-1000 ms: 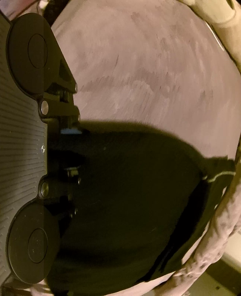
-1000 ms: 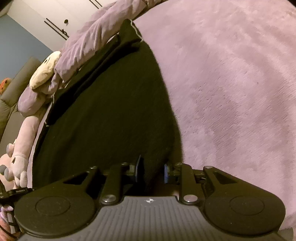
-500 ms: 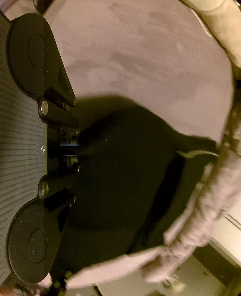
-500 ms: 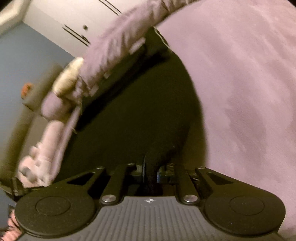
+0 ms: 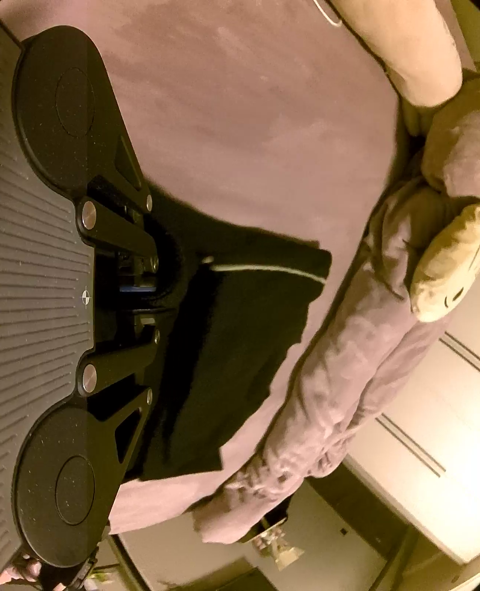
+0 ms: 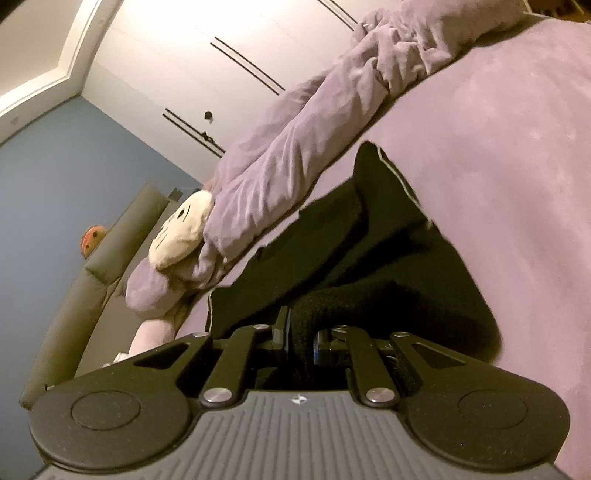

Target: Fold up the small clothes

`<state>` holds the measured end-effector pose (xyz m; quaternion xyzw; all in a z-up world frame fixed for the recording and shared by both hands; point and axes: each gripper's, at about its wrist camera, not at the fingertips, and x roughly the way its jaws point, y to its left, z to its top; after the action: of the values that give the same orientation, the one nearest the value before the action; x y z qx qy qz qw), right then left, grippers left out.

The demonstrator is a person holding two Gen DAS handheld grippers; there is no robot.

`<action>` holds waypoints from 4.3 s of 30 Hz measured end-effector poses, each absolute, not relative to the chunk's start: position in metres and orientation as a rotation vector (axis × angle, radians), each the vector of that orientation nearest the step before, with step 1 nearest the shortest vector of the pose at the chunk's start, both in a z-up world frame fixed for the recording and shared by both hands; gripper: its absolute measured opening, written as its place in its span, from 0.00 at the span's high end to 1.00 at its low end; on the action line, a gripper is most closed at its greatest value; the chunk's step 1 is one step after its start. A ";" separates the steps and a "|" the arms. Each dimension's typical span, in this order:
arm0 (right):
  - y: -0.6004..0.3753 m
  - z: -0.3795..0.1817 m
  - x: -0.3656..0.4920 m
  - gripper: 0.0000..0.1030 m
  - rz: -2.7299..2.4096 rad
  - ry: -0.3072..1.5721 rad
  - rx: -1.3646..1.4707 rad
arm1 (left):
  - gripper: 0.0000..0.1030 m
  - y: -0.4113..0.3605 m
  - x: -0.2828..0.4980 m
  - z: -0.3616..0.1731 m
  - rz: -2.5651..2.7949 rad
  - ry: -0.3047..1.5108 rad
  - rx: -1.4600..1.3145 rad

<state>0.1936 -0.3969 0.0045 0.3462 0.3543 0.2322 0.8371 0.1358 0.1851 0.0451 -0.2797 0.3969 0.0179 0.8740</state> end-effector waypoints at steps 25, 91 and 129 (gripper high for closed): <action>-0.348 0.006 0.410 0.91 0.237 0.637 0.578 | 0.91 0.240 0.305 0.041 0.197 0.722 -0.625; -0.285 -0.036 0.427 0.44 0.073 0.576 0.040 | 0.14 0.237 0.378 -0.037 0.195 0.888 -0.412; -0.098 -0.081 0.465 0.90 0.354 0.737 -0.296 | 0.27 0.130 0.285 -0.026 0.355 0.756 -0.192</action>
<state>0.4651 -0.0976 -0.0814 -0.1436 0.3568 0.1714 0.9070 0.2850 0.1297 -0.0258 -0.0929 0.3667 0.1720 0.9096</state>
